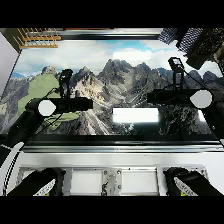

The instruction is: Fold the clothes and pants, and hang the long-sleeved shirts on hangers.

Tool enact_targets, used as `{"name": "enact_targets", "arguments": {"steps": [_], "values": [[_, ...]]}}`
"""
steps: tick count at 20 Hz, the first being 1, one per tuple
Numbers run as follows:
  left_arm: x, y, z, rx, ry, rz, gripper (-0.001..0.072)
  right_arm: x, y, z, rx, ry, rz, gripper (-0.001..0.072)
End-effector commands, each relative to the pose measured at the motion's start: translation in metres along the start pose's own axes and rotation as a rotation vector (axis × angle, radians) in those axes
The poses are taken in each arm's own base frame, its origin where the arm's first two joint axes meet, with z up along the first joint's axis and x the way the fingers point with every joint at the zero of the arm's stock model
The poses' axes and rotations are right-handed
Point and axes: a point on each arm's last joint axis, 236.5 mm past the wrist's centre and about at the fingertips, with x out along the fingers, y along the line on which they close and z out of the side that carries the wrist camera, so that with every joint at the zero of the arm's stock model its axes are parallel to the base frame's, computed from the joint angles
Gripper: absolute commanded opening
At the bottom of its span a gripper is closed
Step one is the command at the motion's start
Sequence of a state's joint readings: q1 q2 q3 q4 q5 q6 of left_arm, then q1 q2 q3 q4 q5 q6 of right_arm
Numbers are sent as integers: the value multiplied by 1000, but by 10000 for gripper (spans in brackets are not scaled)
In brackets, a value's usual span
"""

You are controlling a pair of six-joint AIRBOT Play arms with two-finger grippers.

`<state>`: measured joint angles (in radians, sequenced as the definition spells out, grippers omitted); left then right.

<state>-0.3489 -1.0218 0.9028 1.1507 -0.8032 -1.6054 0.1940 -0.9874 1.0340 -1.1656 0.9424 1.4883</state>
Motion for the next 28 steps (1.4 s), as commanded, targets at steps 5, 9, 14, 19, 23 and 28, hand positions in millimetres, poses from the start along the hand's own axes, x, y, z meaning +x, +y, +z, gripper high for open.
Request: {"name": "enact_targets", "arguments": {"steps": [5,9,14,19,23,28], "values": [[0,0,0,1,-1,0,5,0,0,0,0,2,0,19],[-2,9,11,29,-39,22,5,0,0,0,0,2,0,19],[-35,134,37,-9,-97,288,693,0,0,0,0,2,1,19],[-46,269,-17,-341,60,457,692,0,0,0,0,2,0,19],[-29,323,-63,-530,165,487,693,0,0,0,0,2,0,19],[1,319,-81,-558,244,463,655,0,0,0,0,2,0,19]]}}
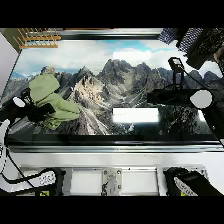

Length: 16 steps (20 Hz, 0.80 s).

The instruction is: Fold the clothes and pants, and hang the long-sleeved shirts on hangers.

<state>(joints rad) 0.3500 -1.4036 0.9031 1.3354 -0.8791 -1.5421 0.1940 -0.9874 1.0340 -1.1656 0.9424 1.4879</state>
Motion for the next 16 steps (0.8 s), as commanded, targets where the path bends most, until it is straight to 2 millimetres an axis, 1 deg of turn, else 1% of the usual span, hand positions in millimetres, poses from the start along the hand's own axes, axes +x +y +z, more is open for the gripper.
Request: {"name": "enact_targets", "arguments": {"steps": [1,2,3,4,5,6,7,9,11,13,15,16], "values": [[16,-6,-8,-12,40,-1,405,0,0,0,0,2,0,19],[14,-15,-7,11,27,-7,130,0,0,0,0,2,0,19],[9,-31,-6,23,12,-37,4,0,0,0,0,2,0,19],[1,-52,-6,22,-4,-86,5,0,0,0,0,2,0,19],[-9,-80,-6,39,-23,-151,4,0,0,0,0,2,0,19],[-23,-117,-11,78,-44,-237,5,0,0,0,0,2,0,19],[-39,-154,-20,116,-55,-322,5,0,0,0,0,2,1,19],[-72,-230,-53,210,-66,-482,4,0,0,0,0,2,0,19],[-99,-294,-97,332,-80,-598,5,0,0,0,0,2,1,19],[-120,-342,-141,441,-111,-682,5,0,0,0,0,-2,0,19],[-136,-381,-176,503,-132,-757,4,0,0,1,0,-2,0,19],[-141,-397,-190,537,-127,-783,5,0,0,1,0,-3,0,19]]}}
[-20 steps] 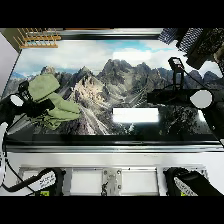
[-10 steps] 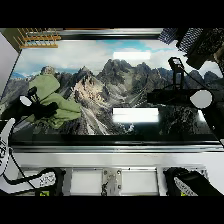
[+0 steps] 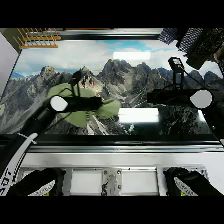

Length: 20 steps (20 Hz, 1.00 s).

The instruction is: Fold the clothes and pants, and hang the long-sleeved shirts on hangers.

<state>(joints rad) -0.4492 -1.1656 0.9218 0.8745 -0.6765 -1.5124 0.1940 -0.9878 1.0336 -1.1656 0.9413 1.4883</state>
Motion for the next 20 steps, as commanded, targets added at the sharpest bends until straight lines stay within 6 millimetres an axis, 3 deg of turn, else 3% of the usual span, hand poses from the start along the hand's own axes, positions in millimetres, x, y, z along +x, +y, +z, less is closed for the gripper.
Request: {"name": "enact_targets", "arguments": {"steps": [1,3,4,5,6,9,12,14,17,20], "values": [[19,-97,-19,107,-12,-150,4,0,0,0,-1,-1,0,19],[34,-112,-19,127,32,-165,5,0,-1,0,-3,-1,-4,19],[39,-109,-14,121,57,-159,125,0,-5,0,-14,-1,-21,19],[41,-100,-6,109,77,-144,473,-1,-14,1,-36,-1,-55,19],[38,-84,6,94,93,-117,649,-3,-22,1,-49,-2,-84,19],[12,-15,56,70,47,13,649,-8,-37,5,-32,-15,-117,18],[-28,88,100,49,-25,237,648,-9,-42,3,-23,-7,-124,18],[-54,163,114,-43,-52,355,611,-9,-41,3,-20,-6,-120,18],[-68,259,94,-258,14,434,612,-9,-41,1,-15,1,-120,18],[-60,314,58,-391,116,458,611,-9,-40,-3,-14,21,-118,18]]}}
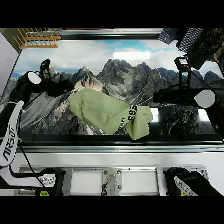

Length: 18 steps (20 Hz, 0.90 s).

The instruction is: Fold the clothes and pants, and hang the long-sleeved shirts on hangers.

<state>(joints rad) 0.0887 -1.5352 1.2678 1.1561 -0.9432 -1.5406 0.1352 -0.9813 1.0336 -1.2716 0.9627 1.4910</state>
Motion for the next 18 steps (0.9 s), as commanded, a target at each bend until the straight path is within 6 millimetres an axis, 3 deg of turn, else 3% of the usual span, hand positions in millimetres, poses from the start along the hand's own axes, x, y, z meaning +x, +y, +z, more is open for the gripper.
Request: {"name": "enact_targets", "arguments": {"steps": [1,2,5,8,12,13,14,15,17,18], "values": [[30,72,-27,-127,154,62,611,0,0,-4,2,18,1,18],[38,72,-37,-125,198,43,611,0,0,-4,2,18,1,18],[53,36,-44,-114,231,-123,611,0,0,-5,2,20,0,18],[63,23,-52,-102,256,-137,611,1,-5,-13,1,54,-12,15],[78,6,-65,-63,293,-141,609,4,-35,-40,83,152,-48,13],[79,2,-65,-57,288,-142,573,5,-46,-50,122,176,-59,14],[78,0,-63,-50,283,-143,237,8,-56,-62,166,202,-66,13],[75,-3,-57,-41,270,-147,12,13,-65,-77,227,225,-66,15],[64,-6,-43,-24,232,-153,4,26,-83,-110,366,272,-78,28],[59,-9,-35,-14,210,-157,4,36,-89,-126,428,298,-74,118]]}}
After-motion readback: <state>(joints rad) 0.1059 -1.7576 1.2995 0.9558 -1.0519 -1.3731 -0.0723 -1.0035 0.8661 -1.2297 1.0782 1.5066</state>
